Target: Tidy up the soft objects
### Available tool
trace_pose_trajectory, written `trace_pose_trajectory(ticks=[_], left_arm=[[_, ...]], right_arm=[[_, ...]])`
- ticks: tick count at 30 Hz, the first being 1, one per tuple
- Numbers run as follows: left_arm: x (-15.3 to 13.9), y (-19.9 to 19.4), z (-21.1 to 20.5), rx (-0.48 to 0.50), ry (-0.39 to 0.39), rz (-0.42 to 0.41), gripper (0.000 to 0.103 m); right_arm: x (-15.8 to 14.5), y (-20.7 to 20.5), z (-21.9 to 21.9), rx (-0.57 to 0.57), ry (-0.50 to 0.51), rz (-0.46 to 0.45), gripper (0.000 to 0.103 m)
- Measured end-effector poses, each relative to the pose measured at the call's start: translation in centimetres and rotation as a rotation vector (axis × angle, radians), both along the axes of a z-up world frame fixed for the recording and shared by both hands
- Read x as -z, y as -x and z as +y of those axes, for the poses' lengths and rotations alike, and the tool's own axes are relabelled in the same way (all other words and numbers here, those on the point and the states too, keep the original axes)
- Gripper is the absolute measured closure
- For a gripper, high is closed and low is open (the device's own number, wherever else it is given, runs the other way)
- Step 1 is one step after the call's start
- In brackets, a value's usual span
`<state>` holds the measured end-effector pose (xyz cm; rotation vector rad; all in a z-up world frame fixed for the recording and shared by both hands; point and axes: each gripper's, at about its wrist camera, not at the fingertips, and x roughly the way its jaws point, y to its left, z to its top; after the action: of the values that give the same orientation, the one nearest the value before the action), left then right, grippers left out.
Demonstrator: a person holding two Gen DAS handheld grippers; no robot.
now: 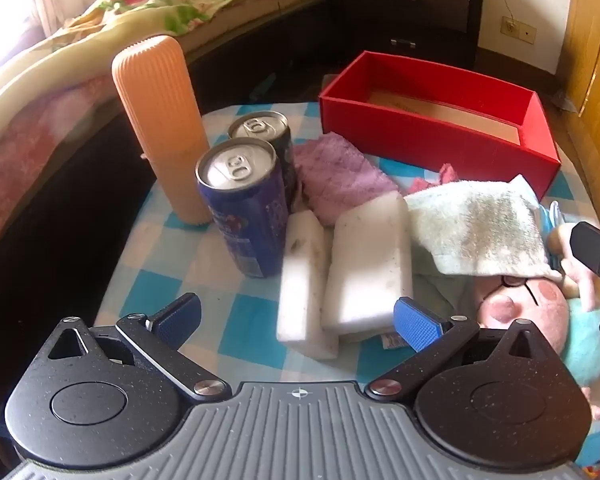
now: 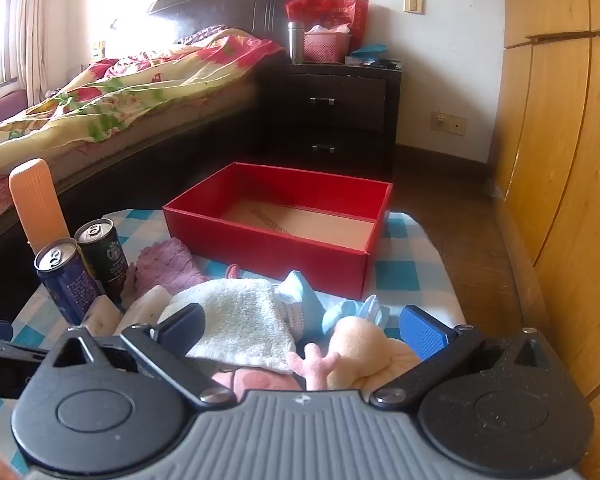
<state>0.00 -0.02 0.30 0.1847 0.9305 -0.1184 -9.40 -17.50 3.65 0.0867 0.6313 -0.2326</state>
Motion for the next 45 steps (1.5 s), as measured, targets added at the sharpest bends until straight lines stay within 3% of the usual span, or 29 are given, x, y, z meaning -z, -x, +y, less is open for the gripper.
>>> trace_pose_trajectory(ticks=[15, 45], left_arm=[[-0.9, 2.7, -0.1, 0.011, 0.068, -0.012, 0.005], [-0.6, 3.6, -1.8, 0.052, 0.032, -0.022, 0.005]], right_arm=[[-2.5, 4.6, -0.7, 0.046, 0.025, -0.033, 0.018], [-1.8, 5.1, -0.6, 0.050, 0.049, -0.004, 0.018]])
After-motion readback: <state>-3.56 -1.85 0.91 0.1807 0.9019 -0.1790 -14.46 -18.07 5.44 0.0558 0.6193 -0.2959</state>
